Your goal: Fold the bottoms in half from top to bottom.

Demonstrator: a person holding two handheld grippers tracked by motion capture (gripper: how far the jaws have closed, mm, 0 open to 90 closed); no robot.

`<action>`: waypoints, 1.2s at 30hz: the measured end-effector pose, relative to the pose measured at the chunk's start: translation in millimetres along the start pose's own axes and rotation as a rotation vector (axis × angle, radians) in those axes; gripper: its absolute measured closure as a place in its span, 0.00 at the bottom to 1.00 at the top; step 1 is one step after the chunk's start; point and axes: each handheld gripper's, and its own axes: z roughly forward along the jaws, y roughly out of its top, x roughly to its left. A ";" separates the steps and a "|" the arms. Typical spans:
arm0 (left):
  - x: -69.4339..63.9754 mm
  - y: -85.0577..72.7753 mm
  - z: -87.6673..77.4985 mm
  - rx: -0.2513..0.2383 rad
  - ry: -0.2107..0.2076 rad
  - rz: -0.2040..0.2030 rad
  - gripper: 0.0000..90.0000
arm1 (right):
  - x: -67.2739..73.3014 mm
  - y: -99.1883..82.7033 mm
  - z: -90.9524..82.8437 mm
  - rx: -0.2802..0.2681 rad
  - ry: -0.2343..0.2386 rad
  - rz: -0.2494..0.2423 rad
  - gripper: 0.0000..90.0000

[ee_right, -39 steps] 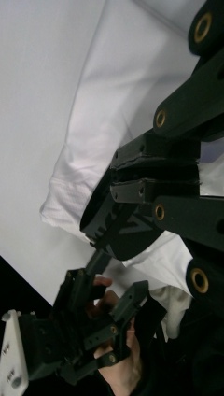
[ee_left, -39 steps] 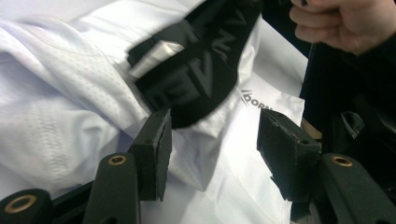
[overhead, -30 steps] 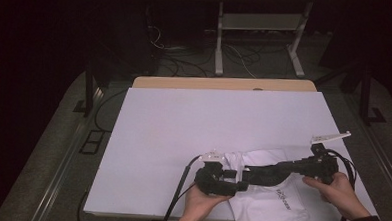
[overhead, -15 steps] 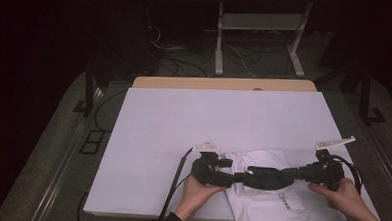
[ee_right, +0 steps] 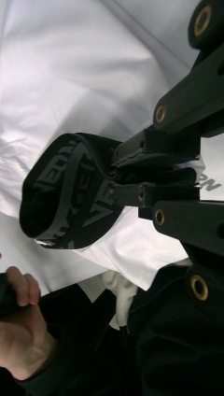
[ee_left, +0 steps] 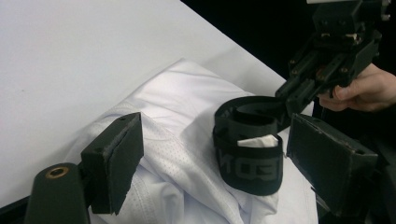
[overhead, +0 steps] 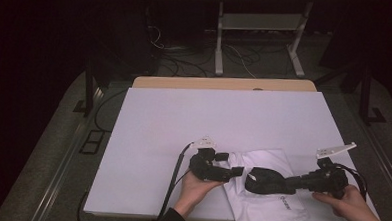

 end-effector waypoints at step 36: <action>0.5 3.9 -0.8 -0.025 -0.003 -0.001 0.20 | 5.7 -18.1 -8.5 0.057 -0.042 -0.048 0.53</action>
